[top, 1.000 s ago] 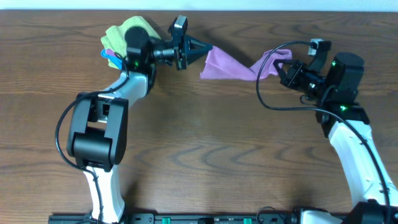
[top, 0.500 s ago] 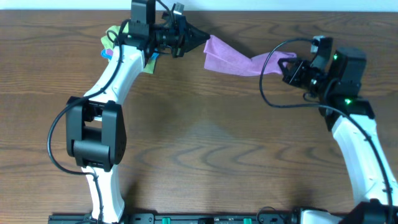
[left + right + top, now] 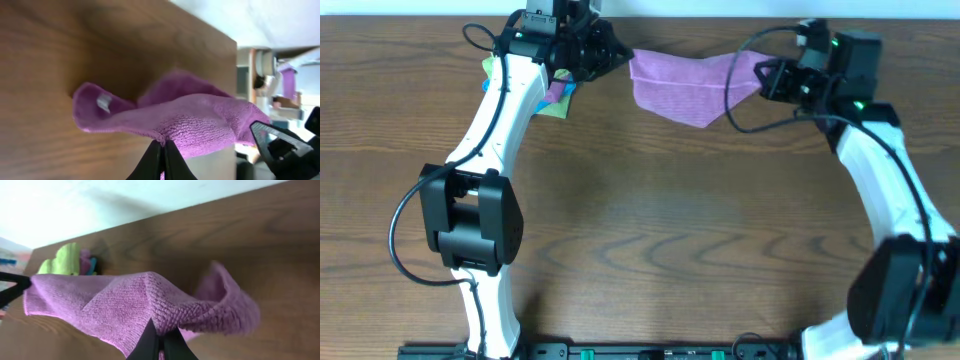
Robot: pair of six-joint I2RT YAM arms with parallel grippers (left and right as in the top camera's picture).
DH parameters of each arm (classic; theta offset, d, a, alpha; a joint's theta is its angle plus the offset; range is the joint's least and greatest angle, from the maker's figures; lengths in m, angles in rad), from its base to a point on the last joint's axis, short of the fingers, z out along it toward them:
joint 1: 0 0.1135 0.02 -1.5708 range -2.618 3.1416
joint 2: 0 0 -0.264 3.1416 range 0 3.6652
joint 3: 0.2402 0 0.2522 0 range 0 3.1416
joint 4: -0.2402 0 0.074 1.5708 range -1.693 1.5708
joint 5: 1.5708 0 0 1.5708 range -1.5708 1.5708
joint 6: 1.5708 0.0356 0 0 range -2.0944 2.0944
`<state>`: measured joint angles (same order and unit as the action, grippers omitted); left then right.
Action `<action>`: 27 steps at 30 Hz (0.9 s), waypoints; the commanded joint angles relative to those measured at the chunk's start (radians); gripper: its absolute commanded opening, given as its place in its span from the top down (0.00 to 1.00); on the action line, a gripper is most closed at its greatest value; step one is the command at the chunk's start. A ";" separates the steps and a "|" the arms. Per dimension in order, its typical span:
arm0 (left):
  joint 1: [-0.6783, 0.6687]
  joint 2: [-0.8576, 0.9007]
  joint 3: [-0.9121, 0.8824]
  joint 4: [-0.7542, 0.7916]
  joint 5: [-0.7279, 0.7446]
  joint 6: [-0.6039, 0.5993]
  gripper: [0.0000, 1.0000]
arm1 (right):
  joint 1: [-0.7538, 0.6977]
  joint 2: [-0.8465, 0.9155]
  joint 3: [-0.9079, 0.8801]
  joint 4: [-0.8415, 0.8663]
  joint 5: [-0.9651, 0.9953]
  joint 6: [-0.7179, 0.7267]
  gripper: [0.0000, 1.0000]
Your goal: Fold the cloth
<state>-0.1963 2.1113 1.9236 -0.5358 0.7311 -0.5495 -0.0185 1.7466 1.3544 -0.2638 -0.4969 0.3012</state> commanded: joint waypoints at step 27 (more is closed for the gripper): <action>0.013 -0.002 0.076 -0.319 -0.114 0.367 0.94 | 0.033 0.148 0.266 -0.425 0.063 -0.216 0.99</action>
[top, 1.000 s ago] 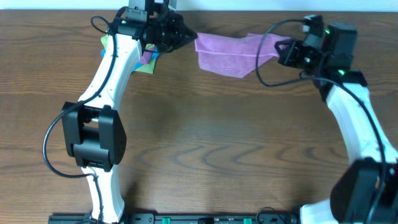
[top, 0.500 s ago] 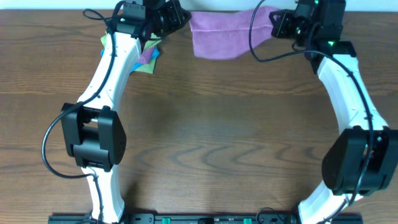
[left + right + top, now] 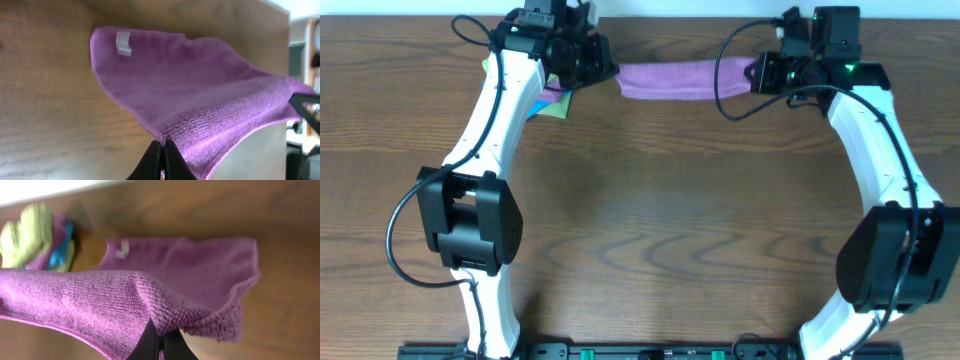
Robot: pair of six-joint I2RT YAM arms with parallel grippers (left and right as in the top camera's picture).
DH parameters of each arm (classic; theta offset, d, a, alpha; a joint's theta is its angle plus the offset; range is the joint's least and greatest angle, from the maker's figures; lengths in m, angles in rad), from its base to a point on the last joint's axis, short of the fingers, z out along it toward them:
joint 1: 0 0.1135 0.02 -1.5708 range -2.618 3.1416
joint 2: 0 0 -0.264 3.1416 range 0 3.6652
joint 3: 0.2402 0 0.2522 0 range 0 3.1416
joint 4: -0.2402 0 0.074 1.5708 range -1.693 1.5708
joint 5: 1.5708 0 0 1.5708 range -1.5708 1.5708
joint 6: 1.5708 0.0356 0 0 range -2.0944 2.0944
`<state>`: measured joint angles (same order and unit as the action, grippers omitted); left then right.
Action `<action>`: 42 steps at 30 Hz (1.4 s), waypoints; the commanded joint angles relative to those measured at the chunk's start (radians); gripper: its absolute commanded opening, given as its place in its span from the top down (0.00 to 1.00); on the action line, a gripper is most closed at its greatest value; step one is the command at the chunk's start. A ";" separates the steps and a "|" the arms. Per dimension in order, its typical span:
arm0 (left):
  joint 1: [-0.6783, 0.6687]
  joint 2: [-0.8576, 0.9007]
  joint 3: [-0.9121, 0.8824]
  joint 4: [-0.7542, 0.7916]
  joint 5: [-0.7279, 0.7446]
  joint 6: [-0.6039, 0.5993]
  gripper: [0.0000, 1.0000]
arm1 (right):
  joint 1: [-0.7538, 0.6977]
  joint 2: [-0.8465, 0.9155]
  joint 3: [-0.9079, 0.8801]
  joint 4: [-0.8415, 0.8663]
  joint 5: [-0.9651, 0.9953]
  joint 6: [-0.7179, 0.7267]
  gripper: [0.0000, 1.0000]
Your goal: Fold the cloth
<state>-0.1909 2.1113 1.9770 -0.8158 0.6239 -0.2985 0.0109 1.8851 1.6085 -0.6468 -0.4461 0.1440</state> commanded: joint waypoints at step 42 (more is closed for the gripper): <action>-0.125 -0.002 -0.414 -0.094 0.248 0.154 0.53 | 0.004 0.008 0.005 -0.361 0.010 -0.212 0.98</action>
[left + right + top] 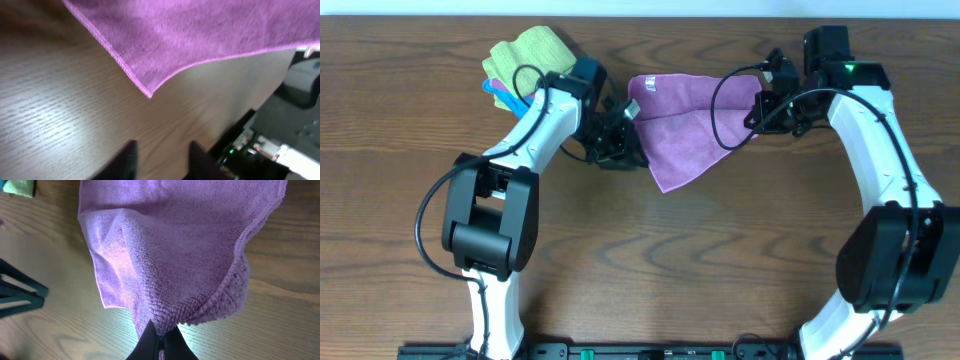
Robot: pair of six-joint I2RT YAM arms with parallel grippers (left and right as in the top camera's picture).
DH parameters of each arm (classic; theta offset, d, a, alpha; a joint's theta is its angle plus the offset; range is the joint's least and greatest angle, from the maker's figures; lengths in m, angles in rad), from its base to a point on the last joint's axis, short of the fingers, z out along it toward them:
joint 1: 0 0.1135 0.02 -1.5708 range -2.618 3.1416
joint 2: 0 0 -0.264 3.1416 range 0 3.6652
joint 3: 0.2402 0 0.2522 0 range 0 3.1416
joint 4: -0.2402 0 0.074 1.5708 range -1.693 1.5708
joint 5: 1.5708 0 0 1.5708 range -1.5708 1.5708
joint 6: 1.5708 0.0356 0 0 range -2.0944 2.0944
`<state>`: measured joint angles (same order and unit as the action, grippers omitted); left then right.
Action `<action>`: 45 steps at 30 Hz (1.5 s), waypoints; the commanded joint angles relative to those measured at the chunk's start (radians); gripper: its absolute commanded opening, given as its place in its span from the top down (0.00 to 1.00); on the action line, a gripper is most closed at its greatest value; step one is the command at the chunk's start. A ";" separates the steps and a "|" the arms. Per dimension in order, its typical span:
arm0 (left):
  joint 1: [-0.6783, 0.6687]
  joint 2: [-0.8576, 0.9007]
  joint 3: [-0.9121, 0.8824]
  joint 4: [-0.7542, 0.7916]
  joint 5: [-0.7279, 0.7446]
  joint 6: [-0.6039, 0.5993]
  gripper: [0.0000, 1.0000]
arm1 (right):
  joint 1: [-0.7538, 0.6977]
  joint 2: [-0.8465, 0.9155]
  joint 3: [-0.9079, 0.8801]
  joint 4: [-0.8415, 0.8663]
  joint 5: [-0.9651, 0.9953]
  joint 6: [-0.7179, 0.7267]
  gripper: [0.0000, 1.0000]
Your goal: Fold the cloth
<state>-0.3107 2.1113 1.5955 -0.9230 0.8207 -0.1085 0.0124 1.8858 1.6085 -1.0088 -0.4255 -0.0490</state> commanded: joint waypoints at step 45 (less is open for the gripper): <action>-0.154 0.001 -0.253 0.492 -0.130 -0.372 0.18 | 0.002 0.006 0.005 0.008 -0.080 0.000 0.98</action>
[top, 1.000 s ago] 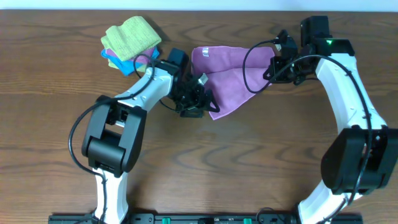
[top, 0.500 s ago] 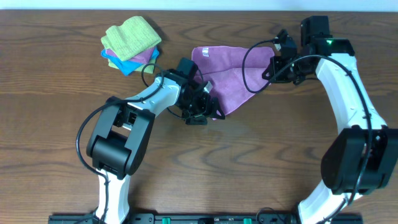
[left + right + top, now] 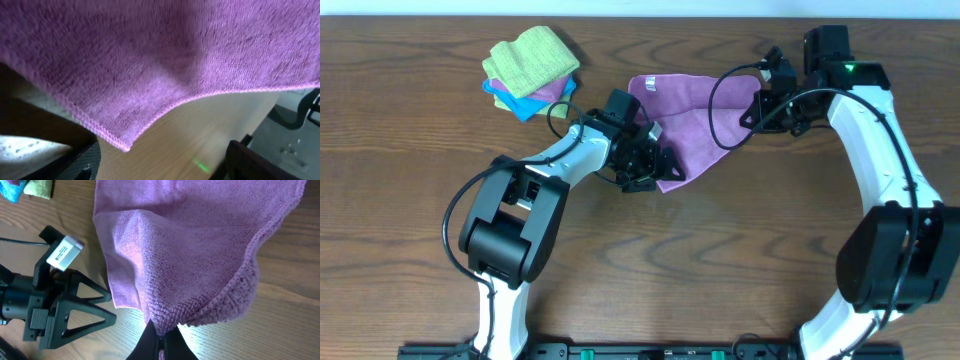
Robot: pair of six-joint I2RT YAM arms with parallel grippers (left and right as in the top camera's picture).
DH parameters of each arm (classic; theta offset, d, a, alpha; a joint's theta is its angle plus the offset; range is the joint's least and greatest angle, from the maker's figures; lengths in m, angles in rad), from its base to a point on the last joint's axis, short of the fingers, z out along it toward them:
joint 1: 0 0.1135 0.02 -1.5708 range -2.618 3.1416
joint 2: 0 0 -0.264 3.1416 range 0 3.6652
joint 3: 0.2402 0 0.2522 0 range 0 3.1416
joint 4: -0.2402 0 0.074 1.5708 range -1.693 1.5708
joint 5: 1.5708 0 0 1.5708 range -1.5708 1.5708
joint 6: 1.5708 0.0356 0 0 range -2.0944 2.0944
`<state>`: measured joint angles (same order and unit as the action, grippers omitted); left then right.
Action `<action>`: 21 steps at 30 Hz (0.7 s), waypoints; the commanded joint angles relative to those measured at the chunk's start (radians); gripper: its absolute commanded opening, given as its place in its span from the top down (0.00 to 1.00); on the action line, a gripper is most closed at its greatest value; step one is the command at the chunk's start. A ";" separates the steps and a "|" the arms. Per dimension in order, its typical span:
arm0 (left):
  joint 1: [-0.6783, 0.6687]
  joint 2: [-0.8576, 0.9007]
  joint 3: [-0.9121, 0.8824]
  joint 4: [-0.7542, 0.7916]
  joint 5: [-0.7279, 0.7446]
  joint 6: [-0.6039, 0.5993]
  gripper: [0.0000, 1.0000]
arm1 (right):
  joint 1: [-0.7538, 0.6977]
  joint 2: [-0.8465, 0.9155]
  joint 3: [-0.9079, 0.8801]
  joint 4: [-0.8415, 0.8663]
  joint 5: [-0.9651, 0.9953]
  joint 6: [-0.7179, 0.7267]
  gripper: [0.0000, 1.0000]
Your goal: Fold the cloth
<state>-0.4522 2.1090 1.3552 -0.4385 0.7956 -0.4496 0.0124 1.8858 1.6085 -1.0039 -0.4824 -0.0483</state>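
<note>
The purple cloth point(image 3: 688, 118) lies spread on the table, its near corner point(image 3: 122, 146) pointing toward the front. My left gripper point(image 3: 656, 166) is open at that corner, fingers point(image 3: 55, 161) wide apart on either side, nothing between them. My right gripper point(image 3: 758, 103) is shut on the cloth's right corner, and the pinched fabric point(image 3: 170, 315) bunches just above the closed fingertips point(image 3: 161, 341). The right wrist view also shows the left gripper point(image 3: 67, 311) beside the cloth's left edge.
A stack of folded cloths point(image 3: 530, 62), green on top with blue and purple beneath, sits at the far left of the wooden table point(image 3: 720, 260). The table's far edge runs close behind the purple cloth.
My left gripper, still open, has moved from the cloth's left edge to its near corner. The right gripper keeps its hold and the cloth has barely shifted.
Both grippers were shut on the cloth, holding it up at the far edge, then stretching it taut between them. Then the cloth lay on the table with the left gripper open beside it. Now that gripper stands at the near corner.
</note>
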 commanded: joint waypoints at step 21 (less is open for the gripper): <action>-0.054 0.130 -0.013 0.037 -0.130 -0.045 0.35 | 0.002 0.005 0.005 0.009 -0.076 0.010 0.98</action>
<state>-0.4965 2.1452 1.3773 -0.3874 0.7776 -0.4988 0.0124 1.8858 1.6085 -0.9966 -0.5282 -0.0471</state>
